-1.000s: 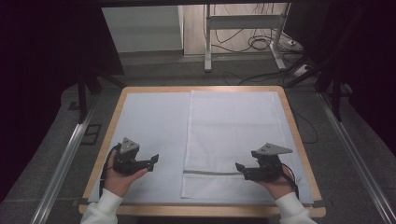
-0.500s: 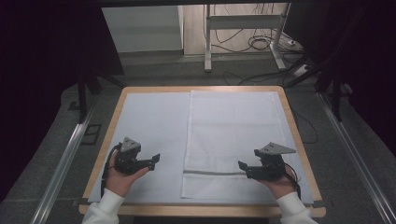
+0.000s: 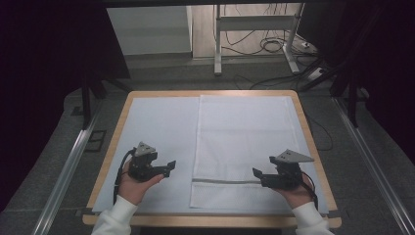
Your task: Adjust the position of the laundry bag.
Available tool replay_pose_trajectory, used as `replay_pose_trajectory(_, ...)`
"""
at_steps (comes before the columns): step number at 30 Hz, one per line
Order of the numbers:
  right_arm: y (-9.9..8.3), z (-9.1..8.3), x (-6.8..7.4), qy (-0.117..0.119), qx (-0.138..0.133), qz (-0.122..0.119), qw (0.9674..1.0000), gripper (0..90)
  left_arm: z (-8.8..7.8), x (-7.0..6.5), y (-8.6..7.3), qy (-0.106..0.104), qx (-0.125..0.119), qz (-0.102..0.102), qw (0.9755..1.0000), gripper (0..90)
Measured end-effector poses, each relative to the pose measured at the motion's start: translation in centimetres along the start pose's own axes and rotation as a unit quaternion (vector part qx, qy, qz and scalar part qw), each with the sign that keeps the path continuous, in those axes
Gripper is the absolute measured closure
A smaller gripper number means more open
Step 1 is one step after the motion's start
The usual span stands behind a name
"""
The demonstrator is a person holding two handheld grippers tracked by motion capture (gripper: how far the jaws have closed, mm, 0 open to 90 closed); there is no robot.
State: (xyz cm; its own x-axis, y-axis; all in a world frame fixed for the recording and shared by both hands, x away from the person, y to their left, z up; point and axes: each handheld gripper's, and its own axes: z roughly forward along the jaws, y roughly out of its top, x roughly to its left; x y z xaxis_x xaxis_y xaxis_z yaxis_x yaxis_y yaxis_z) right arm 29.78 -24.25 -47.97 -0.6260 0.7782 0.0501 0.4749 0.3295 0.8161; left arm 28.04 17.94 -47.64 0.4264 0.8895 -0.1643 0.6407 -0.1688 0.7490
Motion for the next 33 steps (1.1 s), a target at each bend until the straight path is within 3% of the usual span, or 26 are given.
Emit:
replay_pose_trajectory(7,0.0,-0.3,-0.2,-0.015,-0.01,0.002,0.9998,20.9,0.6,-0.6,0.2,-0.013,0.016,-0.005,0.9998,20.9)
replay_pose_trajectory(13,0.0,-0.4,-0.4,-0.017,-0.009,0.006,0.9998,21.5,1.4,-1.3,0.7,-0.014,0.022,0.005,0.9997,21.2)
replay_pose_trajectory(16,0.0,-0.3,-0.3,-0.014,-0.007,0.007,0.9999,21.5,1.9,-1.4,0.9,-0.022,0.029,-0.002,0.9993,21.2)
replay_pose_trajectory(22,0.0,-0.2,-0.2,-0.009,-0.002,-0.001,1.0,21.8,2.2,-1.6,1.3,-0.027,0.021,-0.017,0.9993,23.2)
replay_pose_trajectory(33,0.1,-0.2,-0.2,-0.01,0.0,-0.001,0.9999,21.8,3.7,-2.6,1.5,-0.039,0.042,-0.013,0.9983,23.8)
